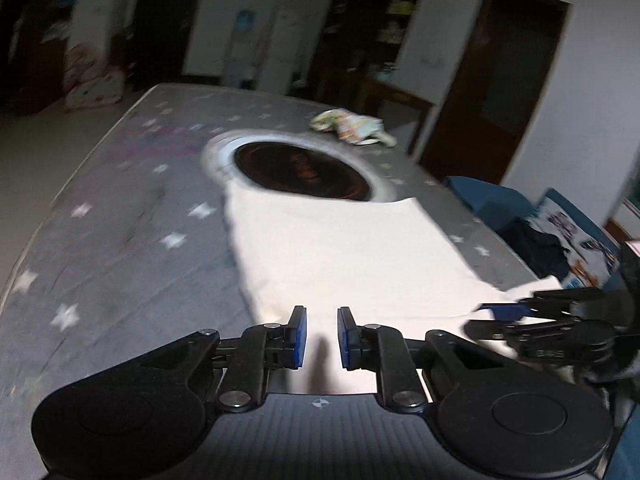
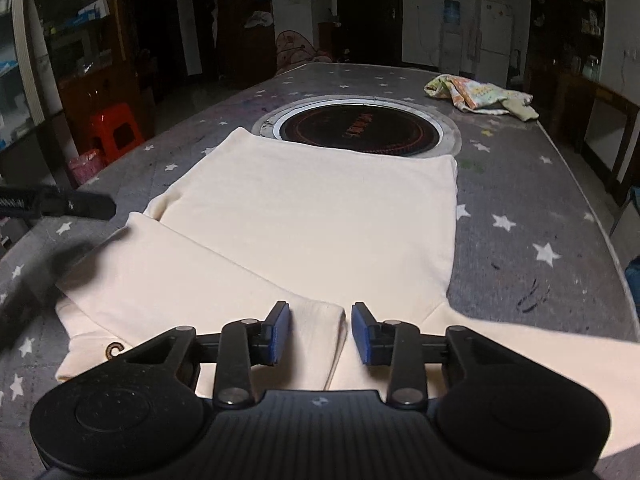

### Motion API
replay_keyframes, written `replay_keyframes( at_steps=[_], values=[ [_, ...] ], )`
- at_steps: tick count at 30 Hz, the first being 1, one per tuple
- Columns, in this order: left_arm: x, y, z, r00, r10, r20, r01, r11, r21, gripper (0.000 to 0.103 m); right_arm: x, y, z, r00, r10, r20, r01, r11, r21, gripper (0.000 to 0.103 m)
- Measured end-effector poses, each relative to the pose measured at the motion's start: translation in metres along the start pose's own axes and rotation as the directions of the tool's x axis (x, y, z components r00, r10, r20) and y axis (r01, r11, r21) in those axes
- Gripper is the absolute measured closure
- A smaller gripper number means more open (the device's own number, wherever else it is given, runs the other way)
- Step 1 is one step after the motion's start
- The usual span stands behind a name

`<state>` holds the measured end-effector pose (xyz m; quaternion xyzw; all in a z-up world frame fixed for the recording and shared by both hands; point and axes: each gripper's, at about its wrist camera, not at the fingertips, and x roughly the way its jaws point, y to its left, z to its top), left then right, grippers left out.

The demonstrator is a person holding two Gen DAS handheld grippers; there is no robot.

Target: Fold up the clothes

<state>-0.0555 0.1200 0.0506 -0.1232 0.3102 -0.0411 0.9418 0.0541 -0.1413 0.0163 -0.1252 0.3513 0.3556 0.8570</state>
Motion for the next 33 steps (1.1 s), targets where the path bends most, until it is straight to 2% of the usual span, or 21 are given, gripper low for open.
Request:
replay_keyframes(
  at_steps=[3, 7, 13, 17, 21, 27, 33],
  values=[
    [0.015, -0.007, 0.0, 0.999, -0.001, -0.033, 0.002, 0.999, 0.04, 0.086, 0.001, 0.001, 0.002, 1.0, -0.008, 0.001, 0.008, 1.0, -0.011, 0.07],
    [0.029, 0.003, -0.004, 0.996, 0.032, -0.077, -0.03, 0.999, 0.031, 0.09, -0.01, 0.003, 0.004, 1.0, -0.008, 0.024, 0.009, 1.0, -0.026, 0.07],
    [0.03, 0.005, -0.005, 0.996, 0.032, -0.085, -0.029, 0.999, 0.033, 0.09, -0.02, 0.007, -0.001, 0.999, 0.017, 0.045, -0.017, 1.0, -0.019, 0.07],
    [0.03, 0.005, -0.003, 0.995, 0.031, -0.09, -0.028, 0.999, 0.034, 0.09, -0.013, 0.005, -0.008, 1.0, 0.003, 0.01, -0.003, 1.0, -0.007, 0.07],
    [0.029, 0.005, -0.001, 0.995, 0.033, -0.091, -0.03, 0.999, 0.032, 0.09, -0.025, -0.008, -0.011, 0.999, -0.018, 0.034, 0.017, 0.999, 0.047, 0.07],
    [0.025, -0.001, 0.005, 0.997, 0.025, -0.075, -0.022, 0.999, 0.045, 0.089, -0.047, -0.045, -0.027, 0.99, -0.138, 0.038, 0.13, 0.977, 0.168, 0.069],
    [0.022, -0.01, 0.012, 0.998, -0.001, -0.058, 0.005, 0.998, 0.065, 0.089, -0.069, -0.089, -0.051, 0.956, -0.292, -0.001, 0.279, 0.914, 0.294, 0.069]
  ],
)
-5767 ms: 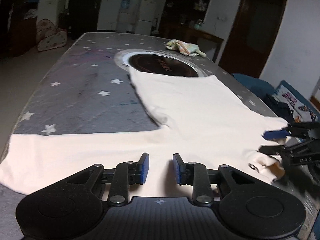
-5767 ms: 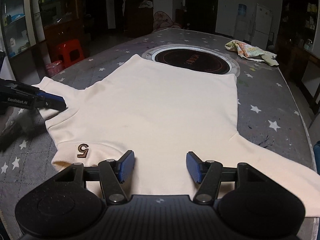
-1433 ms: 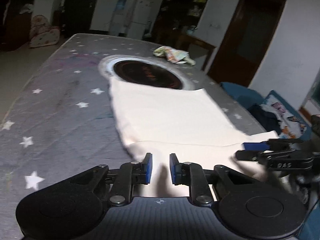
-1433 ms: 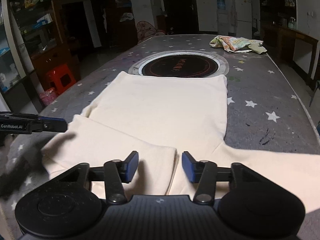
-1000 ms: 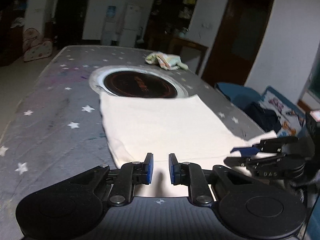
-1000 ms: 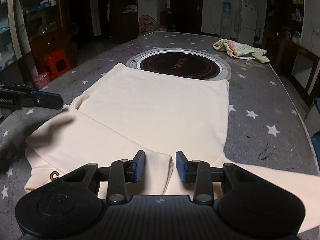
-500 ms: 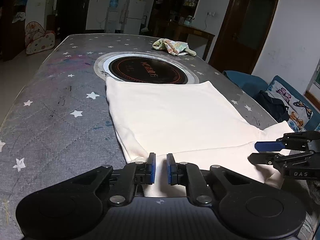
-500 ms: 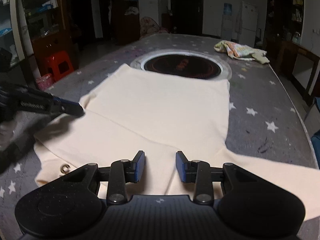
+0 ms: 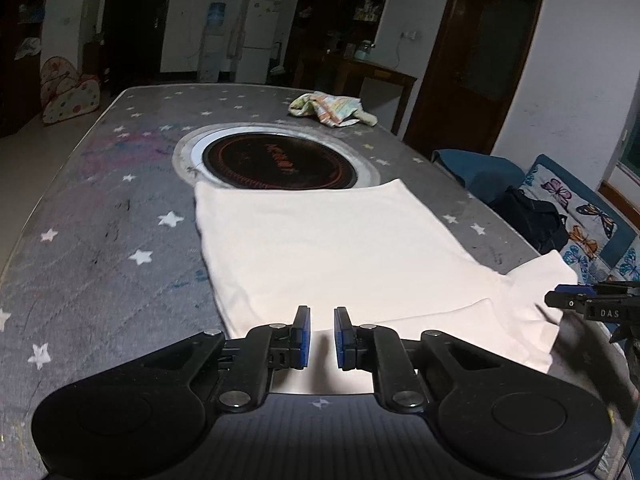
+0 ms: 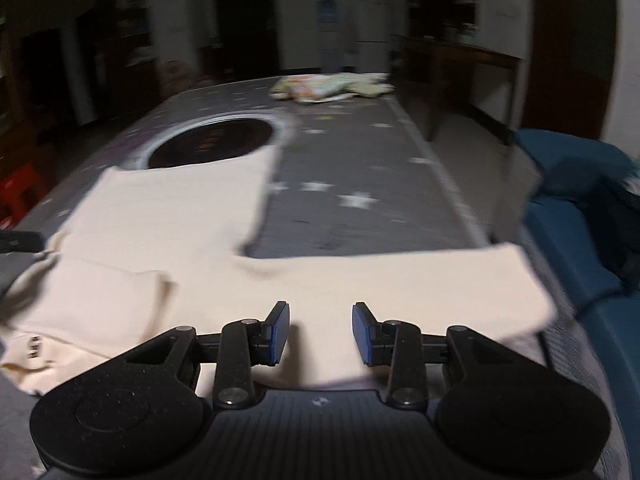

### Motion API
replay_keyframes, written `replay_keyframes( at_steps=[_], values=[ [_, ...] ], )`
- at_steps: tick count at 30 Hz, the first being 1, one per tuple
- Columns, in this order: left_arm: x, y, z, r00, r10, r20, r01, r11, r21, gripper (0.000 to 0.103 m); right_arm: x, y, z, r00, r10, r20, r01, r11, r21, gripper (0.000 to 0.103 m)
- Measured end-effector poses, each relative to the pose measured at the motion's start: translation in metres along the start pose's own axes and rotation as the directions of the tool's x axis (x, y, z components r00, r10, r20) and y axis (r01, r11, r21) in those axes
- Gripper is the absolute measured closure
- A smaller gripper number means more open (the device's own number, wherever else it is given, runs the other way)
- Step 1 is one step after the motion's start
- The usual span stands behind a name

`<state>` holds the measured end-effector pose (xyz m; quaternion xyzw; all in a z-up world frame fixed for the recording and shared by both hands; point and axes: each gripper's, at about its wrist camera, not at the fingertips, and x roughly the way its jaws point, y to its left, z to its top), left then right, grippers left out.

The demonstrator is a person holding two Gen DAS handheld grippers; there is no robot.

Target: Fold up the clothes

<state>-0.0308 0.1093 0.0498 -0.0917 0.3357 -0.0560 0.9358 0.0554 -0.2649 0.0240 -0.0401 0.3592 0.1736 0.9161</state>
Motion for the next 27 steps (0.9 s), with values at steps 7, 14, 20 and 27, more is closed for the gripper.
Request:
replay_keyframes(
  at_steps=[7, 14, 20, 27],
  values=[
    [0.004, -0.009, 0.002, 1.0, -0.03, -0.005, 0.03, 0.999, 0.02, 0.089, -0.004, -0.049, -0.004, 0.989, -0.145, 0.012, 0.143, 0.982, 0.125, 0.068],
    [0.006, -0.012, 0.001, 0.999, -0.038, -0.012, 0.038, 0.999, 0.022, 0.085, 0.007, -0.083, -0.005, 0.981, -0.195, -0.01, 0.192, 0.951, 0.242, 0.063],
    [0.007, -0.012, 0.0, 0.999, -0.036, -0.018, 0.036, 0.999, 0.019, 0.084, 0.018, -0.108, -0.009, 0.981, -0.194, -0.029, 0.19, 0.911, 0.367, 0.061],
    [0.008, -0.014, 0.0, 0.999, -0.036, -0.02, 0.036, 0.999, 0.019, 0.081, 0.025, -0.136, -0.016, 0.993, -0.121, 0.004, 0.103, 0.857, 0.504, 0.068]
  ],
)
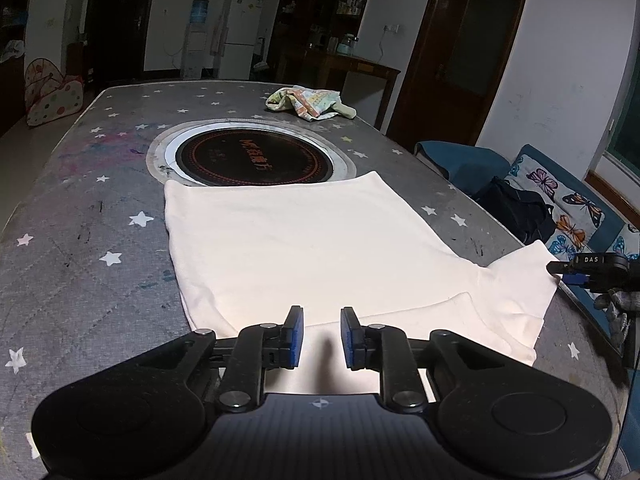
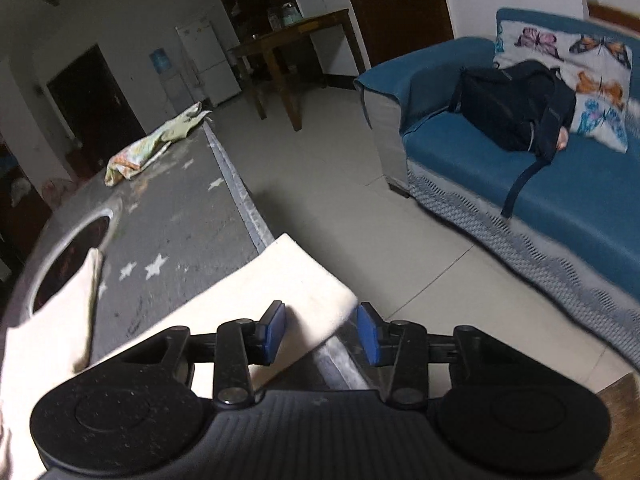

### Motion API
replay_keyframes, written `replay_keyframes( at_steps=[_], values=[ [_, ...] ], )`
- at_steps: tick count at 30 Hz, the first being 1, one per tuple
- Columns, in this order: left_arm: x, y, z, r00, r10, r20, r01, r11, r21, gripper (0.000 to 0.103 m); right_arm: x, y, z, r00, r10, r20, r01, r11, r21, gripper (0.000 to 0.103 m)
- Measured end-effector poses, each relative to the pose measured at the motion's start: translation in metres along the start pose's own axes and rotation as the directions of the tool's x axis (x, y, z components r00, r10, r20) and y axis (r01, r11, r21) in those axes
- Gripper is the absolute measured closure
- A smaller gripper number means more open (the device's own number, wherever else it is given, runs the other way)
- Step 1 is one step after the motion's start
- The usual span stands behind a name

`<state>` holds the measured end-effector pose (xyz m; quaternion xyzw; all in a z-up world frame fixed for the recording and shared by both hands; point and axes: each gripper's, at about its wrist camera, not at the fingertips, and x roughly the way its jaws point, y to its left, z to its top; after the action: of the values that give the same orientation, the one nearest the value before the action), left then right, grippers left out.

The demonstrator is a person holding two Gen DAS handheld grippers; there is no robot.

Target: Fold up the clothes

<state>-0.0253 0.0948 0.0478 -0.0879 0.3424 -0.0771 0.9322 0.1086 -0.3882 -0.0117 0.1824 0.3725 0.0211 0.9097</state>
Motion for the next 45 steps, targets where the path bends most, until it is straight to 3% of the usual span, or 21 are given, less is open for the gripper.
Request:
replay_keyframes(
  at_steps=[4, 7, 14, 21, 26, 32, 42, 45],
  values=[
    [0.001, 0.0, 0.0, 1.0, 0.001, -0.004, -0.001, 1.0, 0.0, 0.081, -0.002, -0.003, -0.001, 1.0, 0.01, 0.024, -0.01, 1.0, 0.006, 0.089],
    [0.001, -0.001, 0.0, 1.0, 0.0, -0.004, 0.0, 1.0, 0.0, 0.081, -0.01, -0.001, 0.0, 0.998, 0.013, 0.056, -0.013, 1.0, 0.007, 0.094],
    [0.001, -0.005, -0.002, 1.0, -0.013, -0.001, 0.013, 1.0, 0.009, 0.077, -0.039, 0.026, 0.006, 0.988, 0.11, 0.111, -0.104, 0.993, -0.054, 0.096],
    [-0.004, -0.005, -0.005, 1.0, -0.015, 0.01, 0.015, 1.0, -0.003, 0.076, -0.067, 0.089, 0.013, 0.949, 0.293, 0.12, -0.264, 0.942, -0.206, 0.097],
    [-0.012, 0.0, -0.008, 1.0, -0.008, 0.023, 0.008, 1.0, -0.019, 0.076, -0.079, 0.147, 0.011, 0.9, 0.43, 0.069, -0.389, 0.863, -0.322, 0.097],
    [-0.023, 0.012, -0.013, 0.999, 0.018, 0.04, -0.016, 0.998, -0.054, 0.075, -0.077, 0.218, -0.011, 0.829, 0.555, -0.066, -0.524, 0.731, -0.436, 0.097],
    [-0.037, 0.031, -0.021, 0.996, 0.065, 0.053, -0.059, 0.991, -0.119, 0.074, -0.064, 0.299, -0.081, 0.722, 0.61, -0.327, -0.677, 0.527, -0.513, 0.097],
    [-0.039, 0.035, -0.022, 0.996, 0.07, 0.056, -0.063, 0.99, -0.128, 0.074, -0.065, 0.308, -0.1, 0.702, 0.6, -0.383, -0.701, 0.487, -0.521, 0.09]
  ],
)
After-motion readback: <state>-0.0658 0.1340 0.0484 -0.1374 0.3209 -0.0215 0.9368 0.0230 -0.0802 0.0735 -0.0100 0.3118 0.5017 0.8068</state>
